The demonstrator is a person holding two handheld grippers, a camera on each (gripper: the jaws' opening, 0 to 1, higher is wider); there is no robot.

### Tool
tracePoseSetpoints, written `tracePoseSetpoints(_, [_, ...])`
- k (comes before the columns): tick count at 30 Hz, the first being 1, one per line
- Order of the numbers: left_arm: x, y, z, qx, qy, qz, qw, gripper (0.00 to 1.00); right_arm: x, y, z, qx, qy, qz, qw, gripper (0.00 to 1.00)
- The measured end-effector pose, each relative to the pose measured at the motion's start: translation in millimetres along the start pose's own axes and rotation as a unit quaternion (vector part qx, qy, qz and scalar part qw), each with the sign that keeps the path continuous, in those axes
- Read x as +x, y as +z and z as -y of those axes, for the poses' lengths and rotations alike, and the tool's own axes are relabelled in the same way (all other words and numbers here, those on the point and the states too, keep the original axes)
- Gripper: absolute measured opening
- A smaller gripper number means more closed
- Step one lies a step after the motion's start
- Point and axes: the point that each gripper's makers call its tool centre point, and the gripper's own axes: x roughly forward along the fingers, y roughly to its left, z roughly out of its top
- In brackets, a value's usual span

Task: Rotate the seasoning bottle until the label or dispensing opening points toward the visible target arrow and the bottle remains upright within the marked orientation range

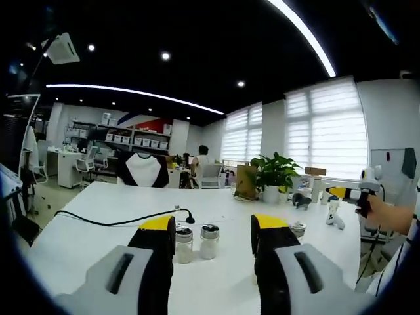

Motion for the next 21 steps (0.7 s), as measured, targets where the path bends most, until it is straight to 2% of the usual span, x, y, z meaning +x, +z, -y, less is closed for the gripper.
tracePoseSetpoints(7, [-16.8, 3.2, -15.3, 0.001, 0.013, -0.001, 0.9999, 0.51, 2.0, 7.9, 5.9, -0.011, -0.005, -0.002, 0.9999, 0.40])
tracePoseSetpoints(11, [-25.6, 0.7, -24.2, 0.005, 0.022, -0.008, 0.9997, 0.52, 1.8, 5.9, 8.5, -0.010, -0.009, -0.010, 0.9999, 0.40])
tracePoseSetpoints(21, [-49.8, 4.3, -43.2, 0.009, 0.046, 0.000, 0.9989, 0.54, 0.9, -6.4, 11.5, -0.010, -0.014, -0.024, 0.9996, 0.46])
